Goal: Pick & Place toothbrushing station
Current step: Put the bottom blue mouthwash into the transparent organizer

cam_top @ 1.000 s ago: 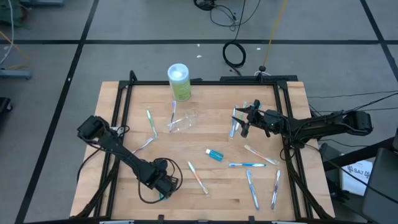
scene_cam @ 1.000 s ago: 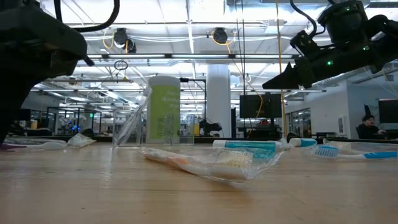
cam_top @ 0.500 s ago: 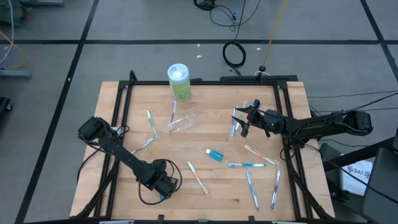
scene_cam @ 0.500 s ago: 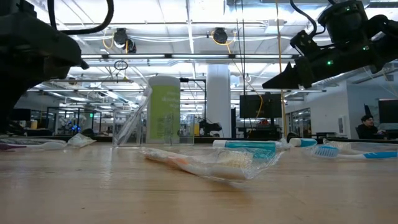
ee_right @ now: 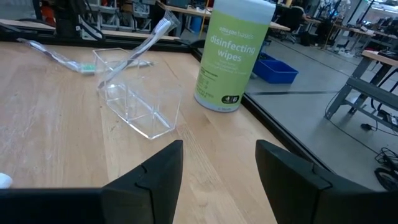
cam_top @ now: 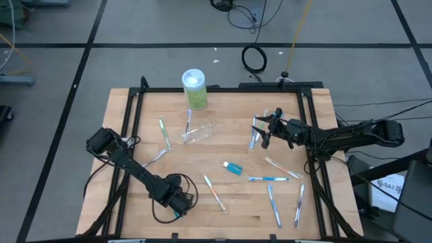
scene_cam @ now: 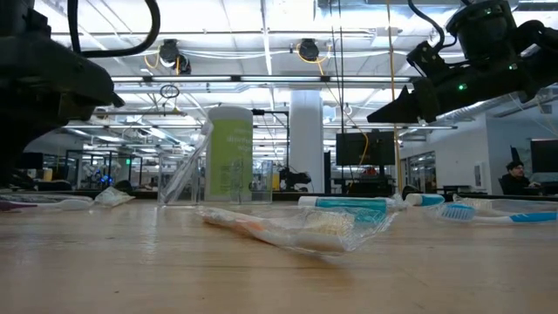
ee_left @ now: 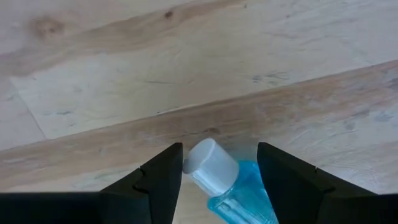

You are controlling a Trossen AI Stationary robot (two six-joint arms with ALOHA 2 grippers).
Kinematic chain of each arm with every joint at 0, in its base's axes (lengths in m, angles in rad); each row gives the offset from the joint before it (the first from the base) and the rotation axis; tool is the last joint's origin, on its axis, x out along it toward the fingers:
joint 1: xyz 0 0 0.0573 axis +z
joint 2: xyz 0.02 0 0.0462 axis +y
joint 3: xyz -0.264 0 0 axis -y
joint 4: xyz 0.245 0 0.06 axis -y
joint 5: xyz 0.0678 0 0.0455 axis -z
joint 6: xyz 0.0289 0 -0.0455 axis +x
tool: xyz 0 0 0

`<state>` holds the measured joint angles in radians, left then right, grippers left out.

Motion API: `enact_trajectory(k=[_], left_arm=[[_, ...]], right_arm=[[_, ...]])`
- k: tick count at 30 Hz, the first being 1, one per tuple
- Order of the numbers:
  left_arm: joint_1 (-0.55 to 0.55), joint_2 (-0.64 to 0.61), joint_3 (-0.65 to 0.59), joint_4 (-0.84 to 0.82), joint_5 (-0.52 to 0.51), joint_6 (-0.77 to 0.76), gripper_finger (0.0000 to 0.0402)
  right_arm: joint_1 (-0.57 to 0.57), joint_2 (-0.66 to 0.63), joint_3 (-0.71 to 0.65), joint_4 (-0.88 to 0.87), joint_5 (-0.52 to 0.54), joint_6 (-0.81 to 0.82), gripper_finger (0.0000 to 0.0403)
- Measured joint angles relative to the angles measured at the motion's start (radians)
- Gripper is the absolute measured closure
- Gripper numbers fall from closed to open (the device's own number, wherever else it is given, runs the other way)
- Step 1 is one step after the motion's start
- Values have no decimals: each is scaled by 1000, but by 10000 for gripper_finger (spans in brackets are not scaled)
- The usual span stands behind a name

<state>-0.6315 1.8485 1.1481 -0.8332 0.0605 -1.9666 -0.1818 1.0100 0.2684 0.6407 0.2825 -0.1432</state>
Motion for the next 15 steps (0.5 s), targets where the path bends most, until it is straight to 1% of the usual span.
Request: enact_trajectory(k=[3,11,15], left_arm=[[0,0,0,1,0,1,198],[15,0,0,4,-18,38,272],[24,0,0,27,-37,62,291]], right_arm=[[0,0,0,0,0,0,206],[0,0,0,0,0,0,206],[0,0,0,-1,0,0,206]])
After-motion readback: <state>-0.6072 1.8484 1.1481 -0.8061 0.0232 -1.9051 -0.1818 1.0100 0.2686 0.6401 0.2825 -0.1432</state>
